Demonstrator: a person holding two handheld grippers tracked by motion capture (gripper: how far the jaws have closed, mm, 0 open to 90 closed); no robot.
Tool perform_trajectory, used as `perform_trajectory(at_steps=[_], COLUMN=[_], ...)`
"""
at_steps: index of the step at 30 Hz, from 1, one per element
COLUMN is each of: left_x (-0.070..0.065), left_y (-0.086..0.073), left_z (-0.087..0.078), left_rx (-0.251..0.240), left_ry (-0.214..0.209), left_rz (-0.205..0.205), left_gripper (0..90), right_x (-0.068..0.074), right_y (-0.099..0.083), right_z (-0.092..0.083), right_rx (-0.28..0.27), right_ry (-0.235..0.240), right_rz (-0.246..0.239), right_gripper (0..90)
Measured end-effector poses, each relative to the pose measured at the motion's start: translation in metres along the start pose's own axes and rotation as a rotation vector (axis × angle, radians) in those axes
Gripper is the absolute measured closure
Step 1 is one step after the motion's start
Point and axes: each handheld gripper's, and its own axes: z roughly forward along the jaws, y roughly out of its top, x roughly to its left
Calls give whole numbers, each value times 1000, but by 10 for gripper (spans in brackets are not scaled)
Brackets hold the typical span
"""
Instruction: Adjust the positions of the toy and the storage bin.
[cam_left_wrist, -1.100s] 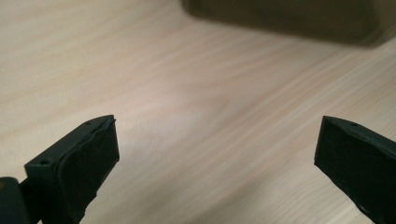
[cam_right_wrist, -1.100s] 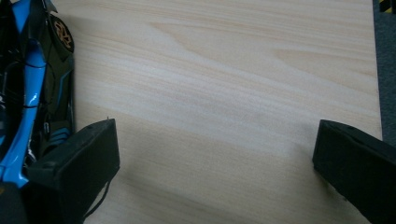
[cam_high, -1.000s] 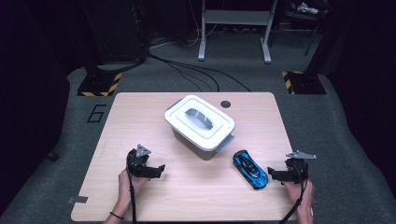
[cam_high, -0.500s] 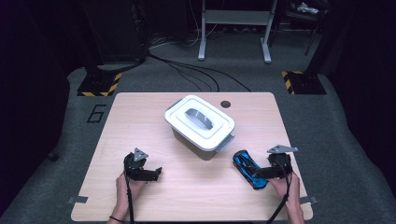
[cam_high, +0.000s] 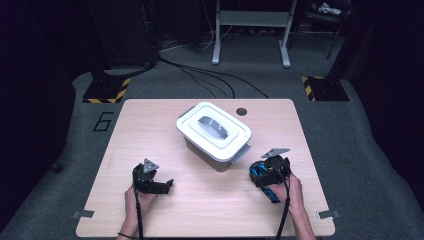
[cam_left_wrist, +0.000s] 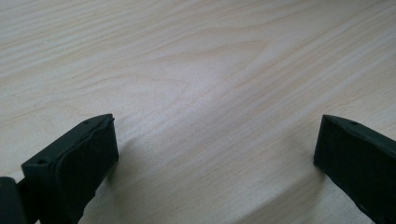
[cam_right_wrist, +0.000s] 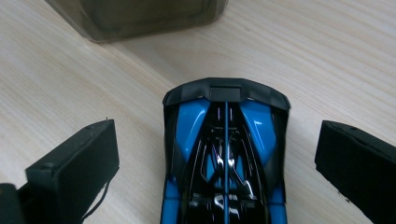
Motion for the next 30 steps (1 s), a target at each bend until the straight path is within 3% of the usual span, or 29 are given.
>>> perform_trajectory(at_steps=[6, 15, 30], left_x=[0, 0, 0], left_y=[0, 0, 0], left_z=[0, 0, 0], left_rx=[1, 1, 0], left_ry=[0, 0, 0], left_rz=[-1, -1, 0], left_gripper=[0, 0, 0], right_x=[-2, -2, -5], right_y=[8, 10, 1], right_z=[15, 23, 16], right_rx=[38, 64, 15], right_ry=[-1, -27, -8], right_rz=[8, 22, 49], right_gripper=[14, 223, 243])
